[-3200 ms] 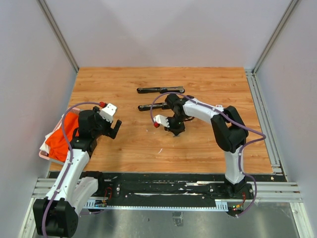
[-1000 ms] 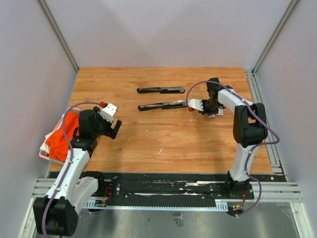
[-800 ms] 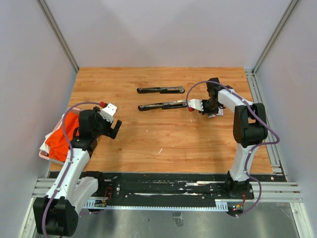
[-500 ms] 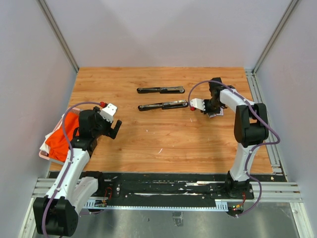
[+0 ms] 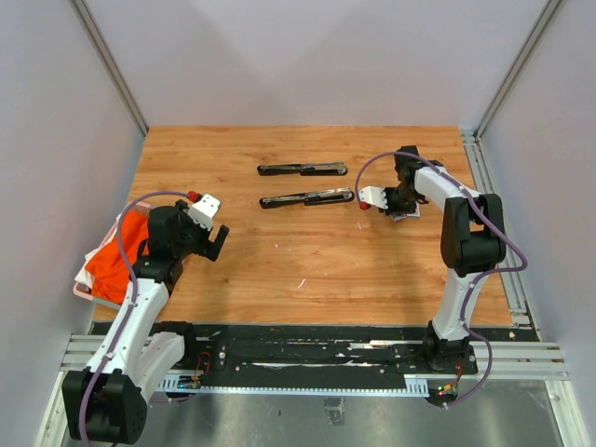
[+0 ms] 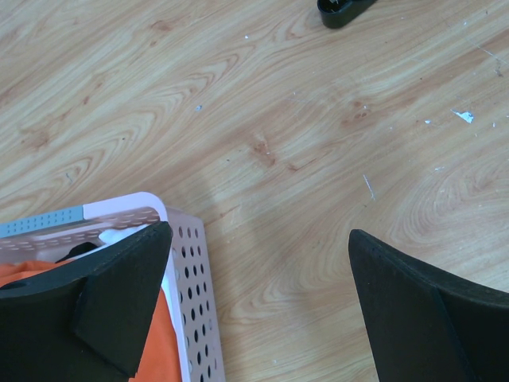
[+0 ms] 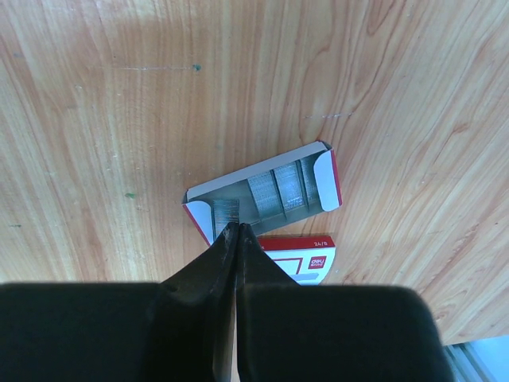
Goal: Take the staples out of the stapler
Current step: Place the staple in the staple box.
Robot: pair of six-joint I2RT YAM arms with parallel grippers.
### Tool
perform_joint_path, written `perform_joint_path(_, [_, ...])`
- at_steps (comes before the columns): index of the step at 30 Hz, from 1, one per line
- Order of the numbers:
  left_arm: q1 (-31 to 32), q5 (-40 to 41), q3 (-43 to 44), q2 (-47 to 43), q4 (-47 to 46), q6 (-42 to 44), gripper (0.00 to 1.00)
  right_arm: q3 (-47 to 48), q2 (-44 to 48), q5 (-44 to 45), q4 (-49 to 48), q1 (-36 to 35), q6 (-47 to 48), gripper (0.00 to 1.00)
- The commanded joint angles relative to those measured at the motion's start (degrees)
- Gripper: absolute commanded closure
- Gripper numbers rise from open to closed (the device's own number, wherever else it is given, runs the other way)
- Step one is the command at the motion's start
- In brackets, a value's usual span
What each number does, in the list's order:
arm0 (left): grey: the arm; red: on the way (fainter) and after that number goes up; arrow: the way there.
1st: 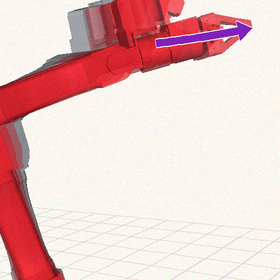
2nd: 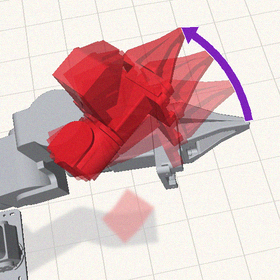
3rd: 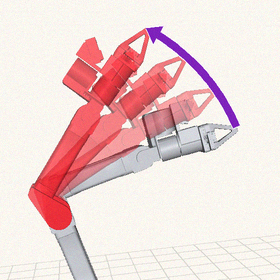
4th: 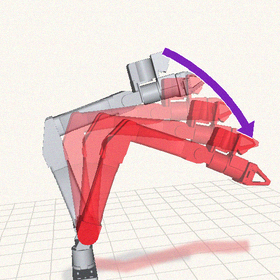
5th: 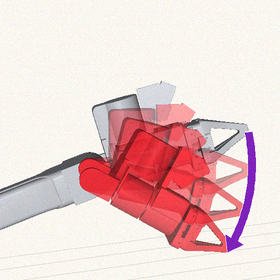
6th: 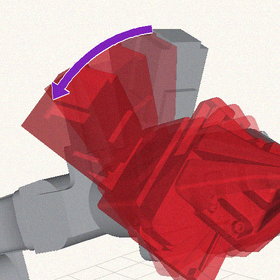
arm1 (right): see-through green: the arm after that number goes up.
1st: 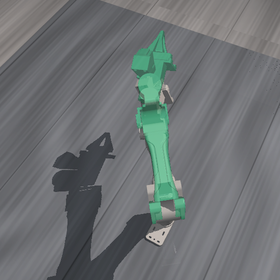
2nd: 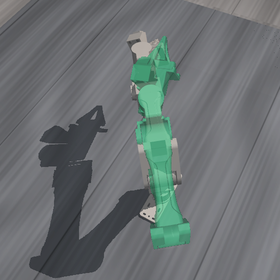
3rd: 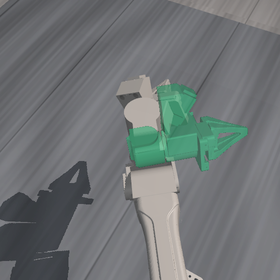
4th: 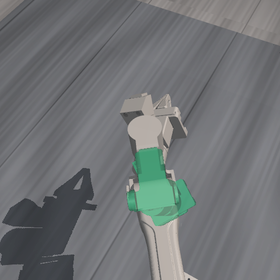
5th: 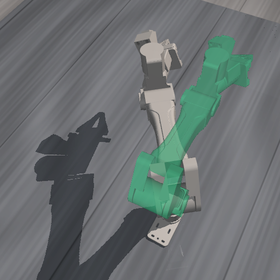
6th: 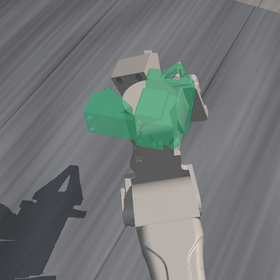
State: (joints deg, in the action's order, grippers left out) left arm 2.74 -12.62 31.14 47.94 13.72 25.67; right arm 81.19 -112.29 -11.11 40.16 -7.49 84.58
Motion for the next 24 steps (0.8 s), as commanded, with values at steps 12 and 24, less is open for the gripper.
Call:
perform_joint_path(12, [-0.4, -0.1, -0.4, 0.4, -1.7, 0.5, 0.02, 1.6, 0.9, 1.0, 0.5, -0.5, 5.4, 0.99])
perform_joint_path(24, [-0.4, -0.1, -0.5, 0.5, -1.8, 0.6, 0.02, 1.2, -0.5, 2.8, -0.2, -1.7, 6.8, 0.99])
